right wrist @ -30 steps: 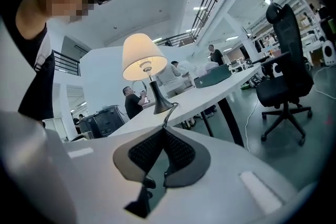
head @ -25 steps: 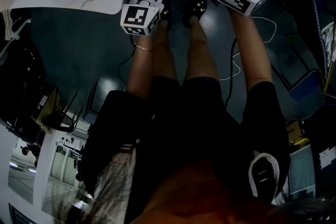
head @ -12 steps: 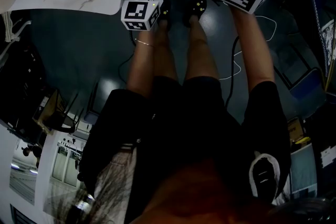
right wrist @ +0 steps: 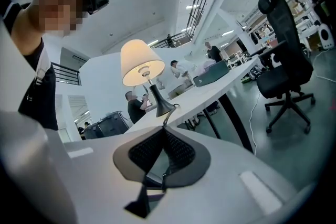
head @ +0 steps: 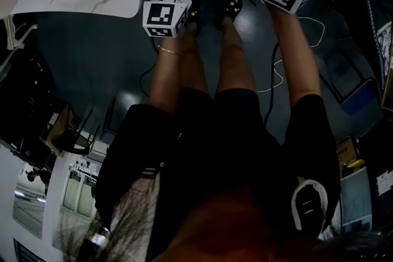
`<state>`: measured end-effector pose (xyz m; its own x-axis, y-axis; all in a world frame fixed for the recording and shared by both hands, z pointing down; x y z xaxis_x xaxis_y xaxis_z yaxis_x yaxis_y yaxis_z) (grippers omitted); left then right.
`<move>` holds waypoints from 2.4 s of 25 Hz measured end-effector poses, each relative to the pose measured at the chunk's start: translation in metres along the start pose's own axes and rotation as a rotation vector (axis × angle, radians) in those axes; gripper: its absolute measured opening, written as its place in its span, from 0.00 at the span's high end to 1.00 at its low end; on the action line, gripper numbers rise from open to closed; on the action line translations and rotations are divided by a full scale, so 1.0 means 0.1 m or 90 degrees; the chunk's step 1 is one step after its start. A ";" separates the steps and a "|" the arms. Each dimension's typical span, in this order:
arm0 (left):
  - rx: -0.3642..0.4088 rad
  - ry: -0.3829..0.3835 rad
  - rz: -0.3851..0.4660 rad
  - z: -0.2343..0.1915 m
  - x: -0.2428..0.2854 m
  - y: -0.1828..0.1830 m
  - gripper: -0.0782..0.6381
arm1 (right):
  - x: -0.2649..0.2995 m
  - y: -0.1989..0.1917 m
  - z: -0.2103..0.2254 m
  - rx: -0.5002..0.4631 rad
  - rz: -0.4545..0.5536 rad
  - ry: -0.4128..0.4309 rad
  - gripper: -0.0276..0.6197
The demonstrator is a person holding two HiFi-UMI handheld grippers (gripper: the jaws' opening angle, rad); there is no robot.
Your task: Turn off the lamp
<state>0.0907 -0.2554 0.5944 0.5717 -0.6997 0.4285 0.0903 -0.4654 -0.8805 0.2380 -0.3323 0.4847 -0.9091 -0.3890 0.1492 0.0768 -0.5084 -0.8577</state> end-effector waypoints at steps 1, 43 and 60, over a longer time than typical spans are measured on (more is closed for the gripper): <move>0.007 -0.004 0.001 0.02 -0.01 -0.01 0.87 | 0.00 0.00 0.01 0.000 0.000 -0.004 0.94; 0.018 -0.061 0.039 0.38 -0.29 0.15 0.87 | -0.06 -0.91 0.11 0.337 0.108 0.046 0.78; 0.046 -0.081 0.022 0.38 -0.28 0.15 0.87 | -0.05 -0.92 0.11 0.363 0.107 0.057 0.80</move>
<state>0.1068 -0.2218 0.5614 0.6735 -0.6382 0.3731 0.1244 -0.3996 -0.9082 0.2400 -0.2920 0.5689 -0.8945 -0.4461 -0.0298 0.4079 -0.7869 -0.4630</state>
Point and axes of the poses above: the fingertips, and each gripper's own axes: x forward along the fingers, z to its right, y out of its top, the point moved 8 cm from there along -x, backward along the fingers, and after that the axes turned 2 degrees about -y, right-handed, at the moved point
